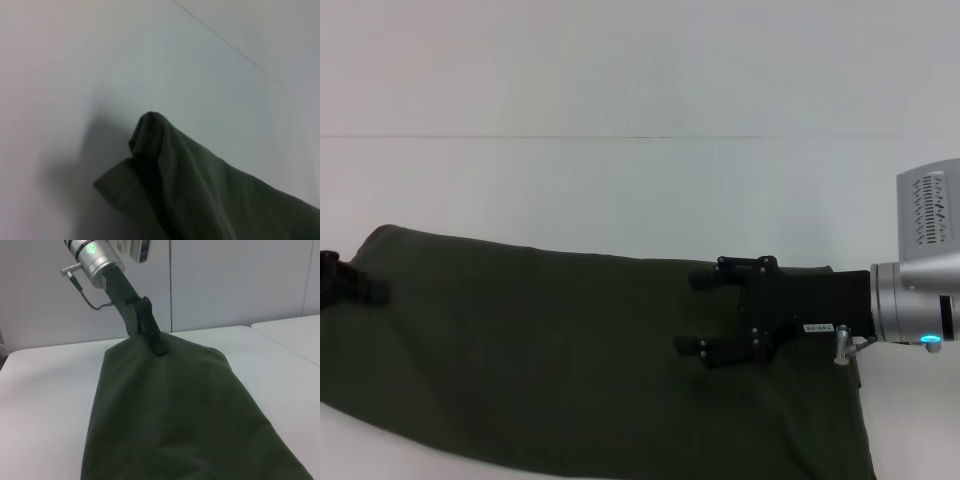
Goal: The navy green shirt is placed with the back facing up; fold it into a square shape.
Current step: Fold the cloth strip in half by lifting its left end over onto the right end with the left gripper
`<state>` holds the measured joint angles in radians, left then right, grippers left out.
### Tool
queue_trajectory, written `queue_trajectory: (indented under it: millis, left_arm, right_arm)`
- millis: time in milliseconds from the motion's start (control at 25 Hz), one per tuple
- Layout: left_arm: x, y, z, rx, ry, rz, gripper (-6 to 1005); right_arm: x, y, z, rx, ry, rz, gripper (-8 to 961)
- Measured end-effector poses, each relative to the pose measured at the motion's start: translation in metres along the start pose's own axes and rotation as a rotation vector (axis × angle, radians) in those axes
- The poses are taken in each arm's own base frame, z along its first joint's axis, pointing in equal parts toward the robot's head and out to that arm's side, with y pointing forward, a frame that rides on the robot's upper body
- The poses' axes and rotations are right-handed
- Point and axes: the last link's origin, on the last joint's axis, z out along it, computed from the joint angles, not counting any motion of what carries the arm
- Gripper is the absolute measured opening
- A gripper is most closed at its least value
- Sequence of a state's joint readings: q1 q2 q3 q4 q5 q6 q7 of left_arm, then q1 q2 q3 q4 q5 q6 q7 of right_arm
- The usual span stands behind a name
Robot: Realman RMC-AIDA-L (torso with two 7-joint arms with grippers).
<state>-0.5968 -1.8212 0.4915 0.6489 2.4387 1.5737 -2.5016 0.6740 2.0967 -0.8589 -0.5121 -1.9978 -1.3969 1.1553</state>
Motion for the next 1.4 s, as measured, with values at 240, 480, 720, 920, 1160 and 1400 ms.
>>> queue_trajectory:
  millis: [240, 480, 720, 920, 1160, 1400]
  left_arm:
    - [0.007, 0.023, 0.003, -0.053, -0.033, -0.035, 70]
    - [0.013, 0.056, 0.011, -0.165, -0.053, -0.069, 70]
    - [0.004, 0.086, 0.043, -0.271, -0.105, -0.082, 69]
    - [-0.016, 0.108, 0.083, -0.387, -0.116, -0.113, 69]
    - [-0.041, 0.124, 0.127, -0.463, -0.116, -0.119, 69]
    - [-0.061, 0.127, 0.155, -0.49, -0.114, -0.153, 70]
  right_arm:
    - [0.006, 0.001, -0.003, 0.021, -0.005, 0.02, 887]
    - [0.015, 0.002, -0.012, 0.06, -0.023, 0.052, 886]
    - [0.028, 0.004, -0.026, 0.12, -0.025, 0.086, 886]
    - [0.036, 0.004, -0.036, 0.163, -0.039, 0.119, 886]
    - [0.041, 0.003, -0.043, 0.199, -0.05, 0.132, 887]
    - [0.047, 0.003, -0.048, 0.23, -0.044, 0.149, 887]
